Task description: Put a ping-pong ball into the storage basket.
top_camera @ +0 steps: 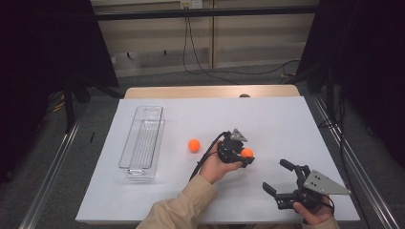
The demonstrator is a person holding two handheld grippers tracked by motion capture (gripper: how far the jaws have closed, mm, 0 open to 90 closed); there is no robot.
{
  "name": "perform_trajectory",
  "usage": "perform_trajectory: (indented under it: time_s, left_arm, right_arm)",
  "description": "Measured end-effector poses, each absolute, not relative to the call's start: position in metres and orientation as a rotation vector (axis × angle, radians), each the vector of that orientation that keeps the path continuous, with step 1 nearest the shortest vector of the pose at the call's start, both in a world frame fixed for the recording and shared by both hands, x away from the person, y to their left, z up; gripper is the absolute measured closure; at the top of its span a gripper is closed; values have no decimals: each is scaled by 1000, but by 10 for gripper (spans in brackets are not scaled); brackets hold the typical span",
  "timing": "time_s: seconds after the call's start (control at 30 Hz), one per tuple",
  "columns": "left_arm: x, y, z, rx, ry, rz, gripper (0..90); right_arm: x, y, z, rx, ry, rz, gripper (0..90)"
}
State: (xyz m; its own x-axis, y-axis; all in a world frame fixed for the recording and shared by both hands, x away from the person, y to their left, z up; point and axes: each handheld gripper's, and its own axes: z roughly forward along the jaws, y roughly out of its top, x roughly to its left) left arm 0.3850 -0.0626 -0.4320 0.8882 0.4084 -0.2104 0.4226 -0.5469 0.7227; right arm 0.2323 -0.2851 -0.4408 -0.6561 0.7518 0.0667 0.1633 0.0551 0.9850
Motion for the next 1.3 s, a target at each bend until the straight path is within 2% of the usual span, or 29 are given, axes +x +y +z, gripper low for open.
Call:
perform_trajectory:
  time_s: [1.3]
  left_arm:
    - [392,-24,-429,2200,670,-37,509]
  right_arm:
    - [233,-285,-441,916,1867,1637,26]
